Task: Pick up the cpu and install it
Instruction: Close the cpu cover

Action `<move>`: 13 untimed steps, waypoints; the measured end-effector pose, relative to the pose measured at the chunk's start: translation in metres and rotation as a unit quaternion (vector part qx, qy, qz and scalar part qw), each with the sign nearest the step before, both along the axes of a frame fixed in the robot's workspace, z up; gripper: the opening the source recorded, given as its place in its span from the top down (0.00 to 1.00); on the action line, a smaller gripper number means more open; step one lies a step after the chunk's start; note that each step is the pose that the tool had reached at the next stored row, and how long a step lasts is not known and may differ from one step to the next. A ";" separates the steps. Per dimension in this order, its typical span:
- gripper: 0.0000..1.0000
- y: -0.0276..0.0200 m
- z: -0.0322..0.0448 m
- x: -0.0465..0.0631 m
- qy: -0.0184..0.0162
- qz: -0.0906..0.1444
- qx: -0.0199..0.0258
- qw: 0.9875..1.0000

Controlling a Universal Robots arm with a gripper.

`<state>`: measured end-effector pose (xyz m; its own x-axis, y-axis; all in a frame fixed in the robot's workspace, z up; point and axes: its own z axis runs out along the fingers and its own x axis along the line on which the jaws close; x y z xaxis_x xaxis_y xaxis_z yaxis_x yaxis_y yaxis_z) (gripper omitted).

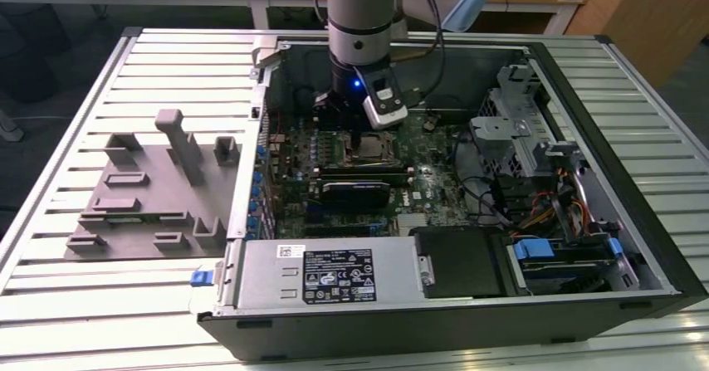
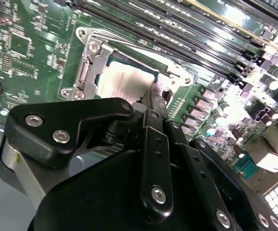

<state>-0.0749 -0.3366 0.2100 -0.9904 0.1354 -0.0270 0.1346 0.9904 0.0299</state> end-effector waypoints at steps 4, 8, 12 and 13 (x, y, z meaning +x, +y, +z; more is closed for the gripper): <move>0.89 0.0001 -0.0028 -0.003 0.000 0.001 0.000 1.000; 0.89 0.0000 -0.0055 -0.006 0.000 0.002 0.000 1.000; 0.89 0.0000 -0.0075 -0.008 0.000 0.003 0.000 1.000; 0.89 0.0000 -0.0080 -0.008 0.000 0.003 0.000 1.000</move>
